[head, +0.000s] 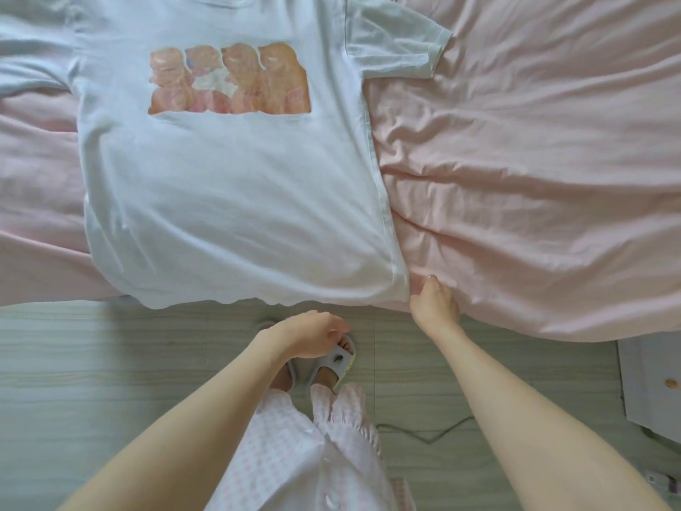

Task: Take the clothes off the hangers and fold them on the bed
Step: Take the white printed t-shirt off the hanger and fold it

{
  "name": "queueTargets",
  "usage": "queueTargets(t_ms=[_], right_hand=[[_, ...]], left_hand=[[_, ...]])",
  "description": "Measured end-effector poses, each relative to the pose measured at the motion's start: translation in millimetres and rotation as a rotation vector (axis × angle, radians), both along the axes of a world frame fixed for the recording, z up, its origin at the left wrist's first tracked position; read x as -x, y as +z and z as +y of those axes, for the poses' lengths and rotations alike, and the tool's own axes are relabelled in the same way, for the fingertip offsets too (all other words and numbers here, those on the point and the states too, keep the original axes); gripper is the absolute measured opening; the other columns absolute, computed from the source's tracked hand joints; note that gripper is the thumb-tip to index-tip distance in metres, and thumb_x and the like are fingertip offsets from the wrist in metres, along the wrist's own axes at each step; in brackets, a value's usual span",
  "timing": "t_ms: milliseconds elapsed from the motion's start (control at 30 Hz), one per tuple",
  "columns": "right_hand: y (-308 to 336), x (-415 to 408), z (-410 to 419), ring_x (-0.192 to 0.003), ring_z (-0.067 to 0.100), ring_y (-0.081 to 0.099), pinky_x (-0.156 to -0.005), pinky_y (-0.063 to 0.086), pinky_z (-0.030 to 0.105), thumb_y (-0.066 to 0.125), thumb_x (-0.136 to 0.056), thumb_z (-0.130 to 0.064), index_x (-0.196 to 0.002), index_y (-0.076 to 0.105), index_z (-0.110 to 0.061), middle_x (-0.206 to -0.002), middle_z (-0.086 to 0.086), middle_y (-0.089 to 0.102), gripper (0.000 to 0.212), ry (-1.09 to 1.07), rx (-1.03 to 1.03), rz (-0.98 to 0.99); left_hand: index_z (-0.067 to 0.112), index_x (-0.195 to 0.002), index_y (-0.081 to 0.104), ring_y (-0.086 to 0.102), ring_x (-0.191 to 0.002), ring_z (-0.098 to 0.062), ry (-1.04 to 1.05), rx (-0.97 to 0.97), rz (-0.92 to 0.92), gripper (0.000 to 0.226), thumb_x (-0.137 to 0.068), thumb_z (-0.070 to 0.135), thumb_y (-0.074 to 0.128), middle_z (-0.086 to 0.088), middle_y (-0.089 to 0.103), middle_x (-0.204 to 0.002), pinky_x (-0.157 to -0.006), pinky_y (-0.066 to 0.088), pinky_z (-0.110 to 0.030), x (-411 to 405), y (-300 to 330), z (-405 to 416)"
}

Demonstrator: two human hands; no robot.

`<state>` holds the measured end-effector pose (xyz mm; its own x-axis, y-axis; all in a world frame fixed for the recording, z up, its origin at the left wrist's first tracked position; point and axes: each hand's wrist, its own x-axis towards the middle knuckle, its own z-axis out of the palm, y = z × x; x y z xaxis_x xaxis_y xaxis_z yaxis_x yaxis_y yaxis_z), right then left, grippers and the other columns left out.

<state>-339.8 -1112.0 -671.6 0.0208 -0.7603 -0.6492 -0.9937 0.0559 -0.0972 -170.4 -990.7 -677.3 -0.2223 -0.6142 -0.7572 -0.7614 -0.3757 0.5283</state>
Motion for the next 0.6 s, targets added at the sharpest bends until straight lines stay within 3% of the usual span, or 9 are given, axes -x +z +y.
queueTargets(t_ms=[133, 333, 467, 600], right_hand=[[15.6, -18.7, 13.1, -0.115, 0.032, 0.048, -0.091, 0.037, 0.039, 0.044, -0.095, -0.017, -0.117, 0.053, -0.007, -0.122, 0.013, 0.055, 0.026, 0.113, 0.207, -0.024], [23.3, -109.3, 50.0, -0.119, 0.024, 0.041, -0.094, 0.031, 0.035, 0.039, -0.096, -0.016, -0.127, 0.051, -0.012, -0.126, 0.006, 0.049, 0.033, 0.406, 0.276, -0.228], [20.3, -172.5, 88.2, -0.125, 0.023, 0.038, -0.098, 0.033, 0.034, 0.041, -0.096, -0.016, -0.134, 0.046, -0.011, -0.135, 0.005, 0.045, 0.039, 0.527, 0.220, -0.333], [18.7, -218.5, 111.9, -0.141, 0.024, 0.018, -0.108, 0.025, 0.040, 0.039, -0.097, -0.017, -0.145, 0.033, -0.014, -0.153, 0.007, 0.023, 0.048, 0.602, 0.164, -0.307]], left_hand=[[0.016, -0.127, 0.056, 0.059, -0.112, -0.020, 0.351, 0.204, -0.069, 0.034, -0.099, 0.013, 0.037, -0.001, 0.062, -0.124, -0.091, 0.048, -0.034, -37.1, 3.6, 30.4], [0.008, -0.119, 0.058, 0.055, -0.097, -0.014, 0.947, 0.396, -0.165, 0.032, -0.093, -0.001, 0.043, -0.008, 0.062, -0.115, -0.085, 0.042, -0.023, -126.9, 10.6, 72.5], [0.002, -0.121, 0.053, 0.053, -0.102, -0.025, 1.170, 0.490, -0.369, 0.038, -0.088, -0.008, 0.039, -0.017, 0.053, -0.119, -0.090, 0.036, -0.024, -194.1, 16.2, 110.9], [0.000, -0.127, 0.049, 0.048, -0.117, -0.030, 1.275, 0.528, -0.445, 0.044, -0.086, -0.009, 0.035, -0.019, 0.050, -0.126, -0.100, 0.032, -0.026, -255.8, 13.4, 134.6]])
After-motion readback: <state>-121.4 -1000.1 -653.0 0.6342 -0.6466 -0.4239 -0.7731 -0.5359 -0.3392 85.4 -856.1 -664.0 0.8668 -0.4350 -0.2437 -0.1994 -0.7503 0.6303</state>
